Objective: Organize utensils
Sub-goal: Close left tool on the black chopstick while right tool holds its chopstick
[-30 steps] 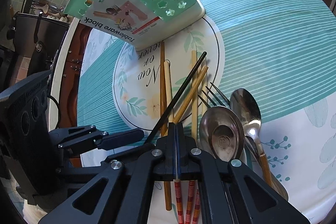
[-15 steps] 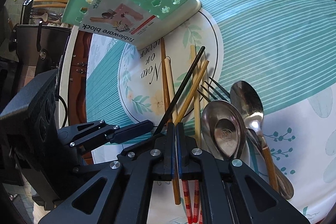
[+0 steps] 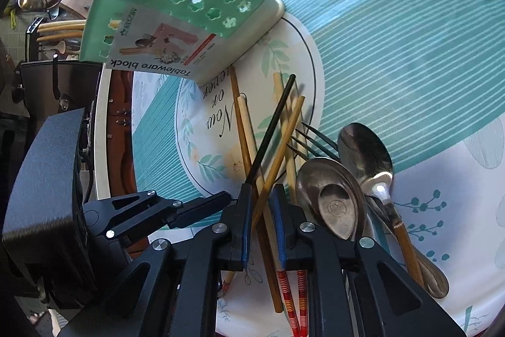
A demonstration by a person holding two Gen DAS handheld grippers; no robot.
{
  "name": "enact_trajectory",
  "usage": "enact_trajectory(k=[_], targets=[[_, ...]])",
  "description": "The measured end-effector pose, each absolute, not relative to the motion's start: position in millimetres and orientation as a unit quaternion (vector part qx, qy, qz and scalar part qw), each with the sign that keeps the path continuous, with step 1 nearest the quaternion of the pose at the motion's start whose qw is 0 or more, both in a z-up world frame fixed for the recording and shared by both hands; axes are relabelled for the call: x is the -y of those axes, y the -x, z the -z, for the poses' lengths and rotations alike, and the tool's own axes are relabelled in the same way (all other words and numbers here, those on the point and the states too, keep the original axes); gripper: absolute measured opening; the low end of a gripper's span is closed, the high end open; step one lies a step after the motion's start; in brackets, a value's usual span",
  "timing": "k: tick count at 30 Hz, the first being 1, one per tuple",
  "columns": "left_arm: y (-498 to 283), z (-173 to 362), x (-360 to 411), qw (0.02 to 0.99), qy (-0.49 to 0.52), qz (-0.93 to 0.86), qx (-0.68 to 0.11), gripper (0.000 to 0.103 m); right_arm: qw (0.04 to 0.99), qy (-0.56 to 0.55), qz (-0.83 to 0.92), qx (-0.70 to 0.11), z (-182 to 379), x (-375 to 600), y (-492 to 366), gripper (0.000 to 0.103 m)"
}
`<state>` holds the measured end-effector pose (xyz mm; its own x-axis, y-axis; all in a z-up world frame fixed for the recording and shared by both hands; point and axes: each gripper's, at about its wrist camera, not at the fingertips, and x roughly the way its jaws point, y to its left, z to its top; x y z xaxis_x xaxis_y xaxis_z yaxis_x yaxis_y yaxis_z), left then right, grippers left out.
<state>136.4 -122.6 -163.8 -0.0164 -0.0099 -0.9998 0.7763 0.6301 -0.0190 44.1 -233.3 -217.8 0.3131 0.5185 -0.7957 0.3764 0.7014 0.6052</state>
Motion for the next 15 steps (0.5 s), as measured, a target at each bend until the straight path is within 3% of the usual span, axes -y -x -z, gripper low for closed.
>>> enact_trajectory(k=[6,7,8,15], targets=[[-141.3,164.7,133.6,0.626,-0.295,0.298,-0.658,0.021,0.705,-0.407,-0.056,-0.578,219.7,240.1,-38.5,0.013],[-142.8,165.0,134.4,0.626,-0.293,0.297,-0.658,0.017,0.704,-0.409,-0.056,-0.577,220.2,243.0,-35.9,0.013],[-142.9,164.9,135.8,0.625,-0.29,0.297,-0.661,0.005,0.704,-0.411,-0.057,-0.576,219.1,244.6,-33.1,0.014],[-143.0,164.5,135.6,0.629,-0.284,0.304,-0.657,0.003,0.701,-0.415,-0.059,-0.577,216.5,254.2,-23.7,0.014]])
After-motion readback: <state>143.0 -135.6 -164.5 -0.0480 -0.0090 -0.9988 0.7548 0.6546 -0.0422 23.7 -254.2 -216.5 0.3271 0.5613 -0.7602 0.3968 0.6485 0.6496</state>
